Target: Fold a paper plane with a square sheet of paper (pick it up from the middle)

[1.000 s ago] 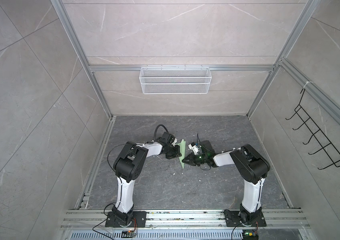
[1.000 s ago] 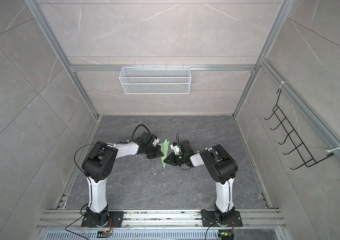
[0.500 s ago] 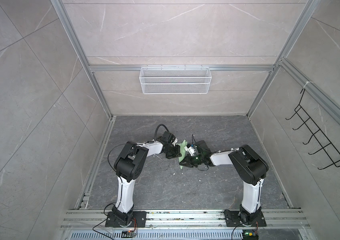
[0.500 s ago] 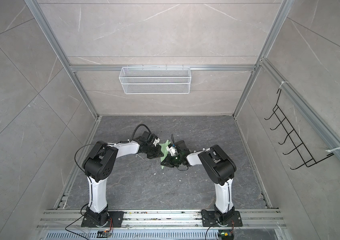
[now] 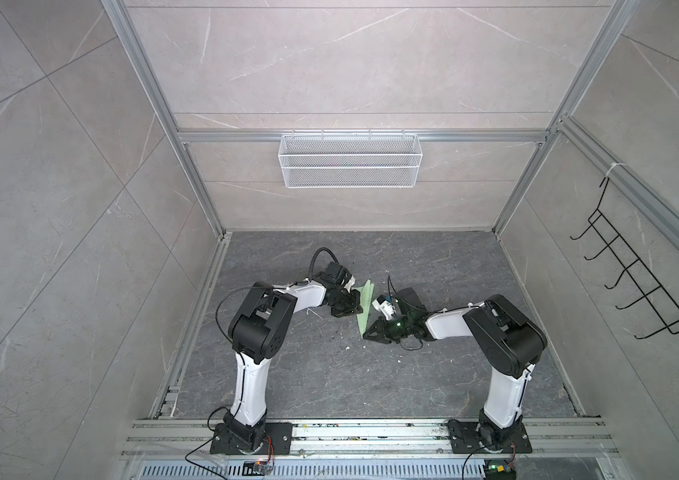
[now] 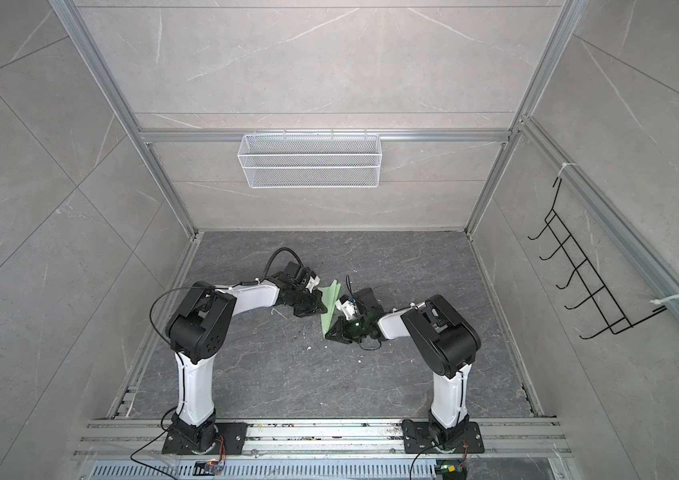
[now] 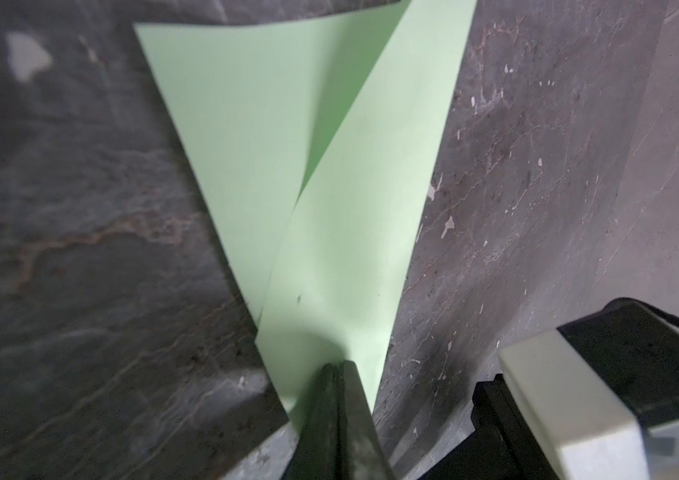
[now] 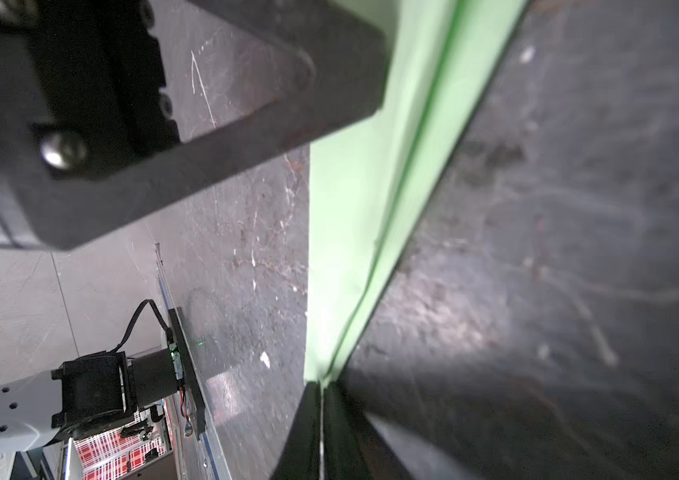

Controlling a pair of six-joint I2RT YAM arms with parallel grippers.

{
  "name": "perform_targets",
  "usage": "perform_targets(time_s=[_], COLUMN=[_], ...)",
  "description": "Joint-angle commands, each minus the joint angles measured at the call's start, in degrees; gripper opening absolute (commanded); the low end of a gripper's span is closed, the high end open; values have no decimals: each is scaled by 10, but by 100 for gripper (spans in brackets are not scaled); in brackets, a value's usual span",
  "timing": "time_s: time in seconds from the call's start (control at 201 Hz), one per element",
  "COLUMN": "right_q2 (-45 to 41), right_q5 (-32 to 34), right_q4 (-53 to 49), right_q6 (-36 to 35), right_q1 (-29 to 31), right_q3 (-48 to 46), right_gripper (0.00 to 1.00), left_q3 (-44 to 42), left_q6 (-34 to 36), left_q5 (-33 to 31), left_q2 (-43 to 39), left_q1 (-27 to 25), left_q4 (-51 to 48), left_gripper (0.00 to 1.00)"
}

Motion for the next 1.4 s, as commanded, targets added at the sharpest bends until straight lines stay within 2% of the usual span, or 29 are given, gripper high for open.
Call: perform_targets(time_s=[0.0,0.204,0.498,0.796,1.12,1.254,1.394], right_q2=[-16,-62,13,37,-21,-26,21], right_q5=[6,26,37,35,12,27,21], right_q4=[-10,7,4,-10,-6,25,43], right_q6=[6,7,16,11,-5,13,24], right_q1=[6,6,12,15,13,-14,-35], right_q3=[-20,0,62,40,18,24,68], right_gripper=[10,13,13,12,14,14,13], left_q3=[-8,-5,-6,-5,-5,-6,-7], left_q6=[18,18,16,16,18,19,19], left_q5=[-56,-52,-51,-51,-53,-53,-53], left_q2=[38,33,36,37,34,33,32], left_q1=[-3,-4,-4,-4,-4,-4,-4], left_q4=[-44,-45,-42,-44,-46,-44,-45], left_gripper=[0,0,0,0,0,0,0])
